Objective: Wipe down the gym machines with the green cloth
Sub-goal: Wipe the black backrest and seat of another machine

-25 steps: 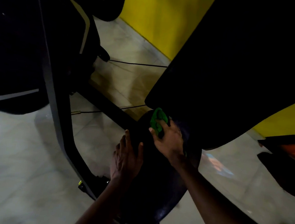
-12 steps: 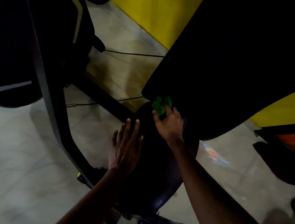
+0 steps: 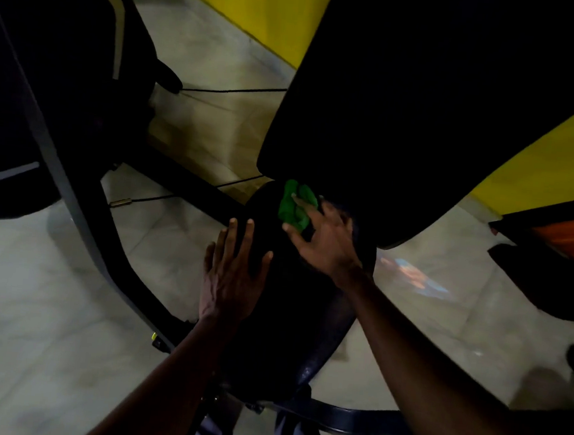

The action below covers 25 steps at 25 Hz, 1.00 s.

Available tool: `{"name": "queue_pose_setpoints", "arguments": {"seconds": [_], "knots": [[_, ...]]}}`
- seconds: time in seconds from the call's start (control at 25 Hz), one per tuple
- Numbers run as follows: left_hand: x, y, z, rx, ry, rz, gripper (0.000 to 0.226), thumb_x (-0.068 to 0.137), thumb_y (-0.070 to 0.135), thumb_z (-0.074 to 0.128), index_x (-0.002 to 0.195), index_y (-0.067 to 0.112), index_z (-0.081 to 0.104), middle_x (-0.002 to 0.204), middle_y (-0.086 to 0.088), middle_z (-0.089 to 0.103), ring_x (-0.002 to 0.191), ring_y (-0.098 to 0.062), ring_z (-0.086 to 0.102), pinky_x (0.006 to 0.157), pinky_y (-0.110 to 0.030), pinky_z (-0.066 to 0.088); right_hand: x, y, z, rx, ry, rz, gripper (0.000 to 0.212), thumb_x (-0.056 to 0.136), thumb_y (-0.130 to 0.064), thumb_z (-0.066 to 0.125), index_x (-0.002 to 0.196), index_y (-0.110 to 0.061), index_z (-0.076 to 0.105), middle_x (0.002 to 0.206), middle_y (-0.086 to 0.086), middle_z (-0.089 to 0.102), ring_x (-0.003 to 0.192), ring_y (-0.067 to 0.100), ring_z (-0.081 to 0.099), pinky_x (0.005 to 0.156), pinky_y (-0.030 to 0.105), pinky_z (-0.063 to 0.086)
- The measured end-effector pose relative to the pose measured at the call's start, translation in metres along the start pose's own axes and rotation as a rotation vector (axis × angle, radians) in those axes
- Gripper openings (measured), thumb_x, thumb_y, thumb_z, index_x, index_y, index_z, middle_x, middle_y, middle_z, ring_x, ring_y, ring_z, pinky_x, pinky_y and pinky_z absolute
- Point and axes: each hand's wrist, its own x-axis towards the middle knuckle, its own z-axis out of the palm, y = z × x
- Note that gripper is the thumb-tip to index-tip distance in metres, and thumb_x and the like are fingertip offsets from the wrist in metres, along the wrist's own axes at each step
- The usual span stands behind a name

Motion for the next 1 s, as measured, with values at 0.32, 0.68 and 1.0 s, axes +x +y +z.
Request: {"name": "queue_pose_setpoints", "arguments": {"seconds": [0.32, 0.68, 1.0], "knots": [[0.003, -0.002, 0.004, -0.037, 0.018, 0.016, 0.069, 0.096, 0.061, 0.034, 0.156, 0.027, 0.026, 0.160, -0.010, 0.029, 0.144, -0.030, 0.033, 0.114, -0.047, 0.033, -0.100, -0.002, 0.009, 0.126, 0.252, 0.496, 0.063, 0.085, -0.060, 0.047, 0.136, -0.025, 0.055, 0.141, 0.018, 0.051, 0.134, 0.037, 0.044, 0.108, 0.051, 0.039], [0.000, 0.005, -0.002, -0.215, -0.002, -0.153, 0.082, 0.092, 0.063, 0.050, 0.158, 0.027, 0.016, 0.163, -0.007, 0.022, 0.146, -0.028, 0.029, 0.112, -0.047, 0.034, -0.067, 0.032, 0.004, 0.245, 0.321, 0.528, 0.063, 0.086, -0.055, 0.059, 0.138, -0.021, 0.053, 0.139, 0.019, 0.050, 0.129, 0.039, 0.046, 0.102, 0.045, 0.044], [-0.001, 0.007, -0.004, -0.232, 0.037, -0.141, 0.085, 0.090, 0.061, 0.053, 0.157, 0.020, 0.021, 0.155, -0.012, 0.035, 0.138, -0.034, 0.039, 0.106, -0.049, 0.039, -0.134, 0.005, 0.017, 0.311, 0.309, 0.530, 0.057, 0.090, -0.053, 0.059, 0.140, -0.025, 0.051, 0.146, 0.013, 0.041, 0.137, 0.032, 0.038, 0.105, 0.045, 0.046]]}}
